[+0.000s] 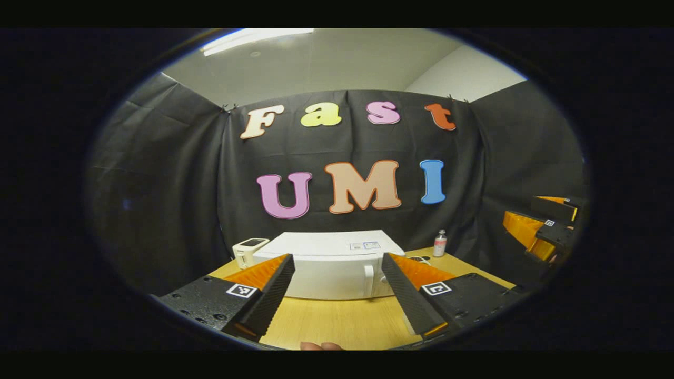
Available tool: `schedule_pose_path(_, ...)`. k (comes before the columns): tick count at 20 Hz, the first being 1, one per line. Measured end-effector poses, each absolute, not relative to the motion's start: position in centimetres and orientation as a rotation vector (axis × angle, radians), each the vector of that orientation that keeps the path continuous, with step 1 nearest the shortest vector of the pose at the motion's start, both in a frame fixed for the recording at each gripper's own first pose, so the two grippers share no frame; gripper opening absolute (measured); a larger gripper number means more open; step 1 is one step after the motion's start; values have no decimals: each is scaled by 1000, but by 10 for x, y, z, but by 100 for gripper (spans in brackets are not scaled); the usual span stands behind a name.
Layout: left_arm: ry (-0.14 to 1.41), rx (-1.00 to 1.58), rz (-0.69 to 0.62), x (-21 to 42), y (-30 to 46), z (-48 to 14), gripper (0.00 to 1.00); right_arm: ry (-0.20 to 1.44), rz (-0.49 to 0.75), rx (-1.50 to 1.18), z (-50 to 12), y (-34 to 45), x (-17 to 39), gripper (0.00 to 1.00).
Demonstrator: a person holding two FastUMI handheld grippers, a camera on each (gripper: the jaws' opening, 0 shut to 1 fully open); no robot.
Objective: Open the microwave oven with the left hand, put the food in, and close the microwave oven.
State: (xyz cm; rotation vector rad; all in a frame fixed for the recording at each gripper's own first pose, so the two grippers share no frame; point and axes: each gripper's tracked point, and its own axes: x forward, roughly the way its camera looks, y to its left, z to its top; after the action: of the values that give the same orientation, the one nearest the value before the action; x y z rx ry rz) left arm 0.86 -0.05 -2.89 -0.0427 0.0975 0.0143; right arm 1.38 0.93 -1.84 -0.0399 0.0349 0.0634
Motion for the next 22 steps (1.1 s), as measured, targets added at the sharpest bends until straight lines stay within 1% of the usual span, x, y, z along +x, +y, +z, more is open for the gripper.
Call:
schedule_pose_path(4, 105, -42, 32, 14, 6, -33, 98, 32, 65, -44, -18, 8, 16, 96)
schedule_pose_path(8, 108, -39, 13, 29, 8, -43, 98, 45, 56, -24, -20, 4, 18, 96)
schedule_pose_path(9, 122, -52, 0, 36, 6, -52, 94, 51, 56, -14, -21, 5, 17, 96)
schedule_pose_path(11, 136, -97, -42, 49, -3, -68, 100, 64, 64, 1, -22, 4, 15, 96)
schedule_pose_path(12, 140, -94, -42, 59, -4, -77, 100, 68, 62, 6, -22, 3, 15, 100)
schedule_pose_path(13, 159, -71, -36, 69, -4, -90, 98, 73, 57, 2, -23, -1, 14, 100)
schedule_pose_path(14, 170, -51, -36, 76, -5, -100, 100, 80, 49, -3, -23, -5, 12, 96)
schedule_pose_path(15, 179, -38, -38, 85, -9, -111, 98, 88, 41, -6, -25, -8, 12, 96)
schedule_pose_path(17, 211, -51, -58, 102, -23, -135, 98, 122, 26, -9, -31, -16, 8, 96)
schedule_pose_path(18, 225, -68, -72, 111, -33, -148, 100, 140, 17, -6, -35, -20, 5, 96)
schedule_pose_path(19, 265, -70, -87, 119, -43, -163, 98, 157, 7, -2, -37, -25, 3, 96)
schedule_pose_path(22, 345, -46, -116, 136, -64, -204, 98, 175, -47, 6, -37, -45, -5, 96)
